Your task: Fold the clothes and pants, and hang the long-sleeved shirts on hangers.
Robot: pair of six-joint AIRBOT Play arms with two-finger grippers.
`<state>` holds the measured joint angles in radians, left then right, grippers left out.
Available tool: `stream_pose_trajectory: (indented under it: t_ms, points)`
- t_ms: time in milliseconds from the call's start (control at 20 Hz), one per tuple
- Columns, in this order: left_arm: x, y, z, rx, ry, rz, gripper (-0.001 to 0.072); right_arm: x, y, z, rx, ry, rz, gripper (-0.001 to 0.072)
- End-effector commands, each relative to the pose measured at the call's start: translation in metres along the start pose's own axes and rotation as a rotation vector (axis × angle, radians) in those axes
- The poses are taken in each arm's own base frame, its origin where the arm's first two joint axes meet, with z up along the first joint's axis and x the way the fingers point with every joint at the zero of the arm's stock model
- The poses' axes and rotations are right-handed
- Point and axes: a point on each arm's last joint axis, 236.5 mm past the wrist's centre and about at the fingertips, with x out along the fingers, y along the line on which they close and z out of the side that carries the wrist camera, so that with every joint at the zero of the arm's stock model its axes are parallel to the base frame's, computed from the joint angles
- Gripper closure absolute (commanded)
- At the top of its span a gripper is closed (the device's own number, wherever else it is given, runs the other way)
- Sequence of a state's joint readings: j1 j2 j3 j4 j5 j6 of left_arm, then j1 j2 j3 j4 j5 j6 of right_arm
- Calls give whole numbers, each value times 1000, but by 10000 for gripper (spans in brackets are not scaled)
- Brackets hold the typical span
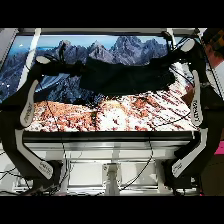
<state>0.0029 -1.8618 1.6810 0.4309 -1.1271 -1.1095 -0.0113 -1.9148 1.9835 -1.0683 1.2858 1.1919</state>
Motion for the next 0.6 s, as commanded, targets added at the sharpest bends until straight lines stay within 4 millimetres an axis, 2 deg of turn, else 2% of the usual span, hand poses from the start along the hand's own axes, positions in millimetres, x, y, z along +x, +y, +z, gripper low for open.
stream_pose_trajectory:
  t_ms: [0, 100, 150, 200, 300, 400, 550]
  points:
    - [-46, -102, 23, 79, -98, -171, 689, 19, 42, 7, -27, -3, 42, 680]
    - [-76, -157, 38, 117, -189, -256, 688, 38, 66, 15, -10, -34, 38, 680]
    - [-90, -177, 44, 137, -235, -274, 688, 47, 75, 16, 4, -45, 28, 681]
    - [-101, -188, 49, 160, -274, -267, 689, 58, 86, 17, 15, -55, 25, 681]
    - [-114, -203, 58, 142, -326, -267, 689, 76, 110, 17, 43, -80, 38, 681]
    - [-115, -206, 64, 84, -352, -270, 688, 92, 139, 18, 59, -108, 59, 681]
    - [-109, -209, 65, 78, -361, -271, 689, 104, 205, 20, 35, -149, 151, 681]
